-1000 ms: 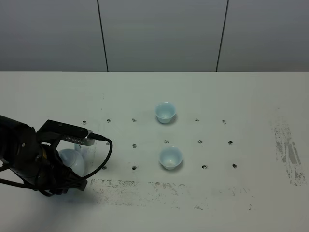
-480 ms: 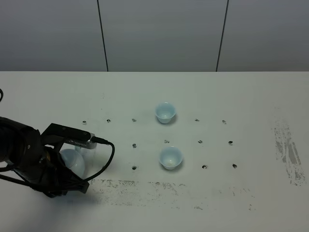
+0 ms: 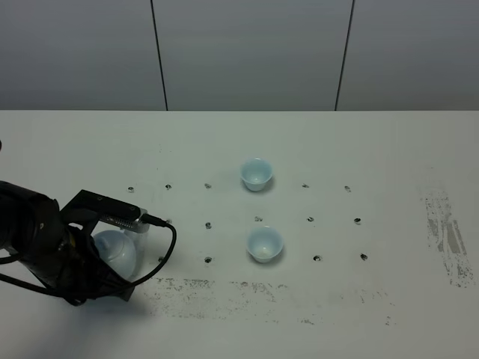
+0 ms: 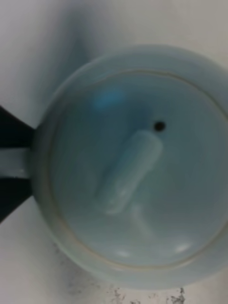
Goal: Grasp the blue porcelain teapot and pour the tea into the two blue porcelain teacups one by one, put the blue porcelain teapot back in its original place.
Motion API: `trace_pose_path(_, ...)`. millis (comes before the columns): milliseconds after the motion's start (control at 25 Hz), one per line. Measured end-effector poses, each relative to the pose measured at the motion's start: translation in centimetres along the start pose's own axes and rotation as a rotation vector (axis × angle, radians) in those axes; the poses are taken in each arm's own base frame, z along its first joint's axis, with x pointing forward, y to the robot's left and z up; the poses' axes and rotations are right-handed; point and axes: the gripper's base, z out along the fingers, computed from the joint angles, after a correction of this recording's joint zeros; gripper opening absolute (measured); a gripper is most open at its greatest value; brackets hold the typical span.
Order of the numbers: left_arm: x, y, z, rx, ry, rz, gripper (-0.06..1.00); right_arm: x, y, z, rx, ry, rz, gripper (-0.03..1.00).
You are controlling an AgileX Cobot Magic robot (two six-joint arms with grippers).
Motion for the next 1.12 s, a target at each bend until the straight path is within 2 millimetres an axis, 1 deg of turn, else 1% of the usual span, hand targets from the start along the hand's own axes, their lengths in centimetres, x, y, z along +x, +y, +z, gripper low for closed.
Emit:
trace_pose_path(360,-0.1,0.2,-2.3,-0.021,-0.082,0.028,0.11,0.0,0.0,0.0,0.0,0.0,-0.001,0.35)
trace_pose_path(680,-0.5,0.5,-2.6,-0.048,-0.126,0.069,0.11,0.0,0.0,0.0,0.0,0.0,0.0,0.35)
trace_pose_path(760,-0.8,0.4,-2.9,-0.063,-0.173,0.113,0.11,0.0,0.0,0.0,0.0,0.0,0.0,0.35)
trace_pose_path(880,-1.5,0.0,-3.9,-0.079,-0.29,0.172,0.11,0.0,0.0,0.0,0.0,0.0,0.0,0.35)
trace_pose_path(960,-2.2,-0.2,-4.8,-0.085,-0.397,0.187,0.11,0.0,0.0,0.0,0.0,0.0,0.0,0.35)
trace_pose_path(1120,-3.0,-0.4,-6.5,-0.107,-0.542,0.232,0.11,0.0,0.0,0.0,0.0,0.0,0.0,0.35)
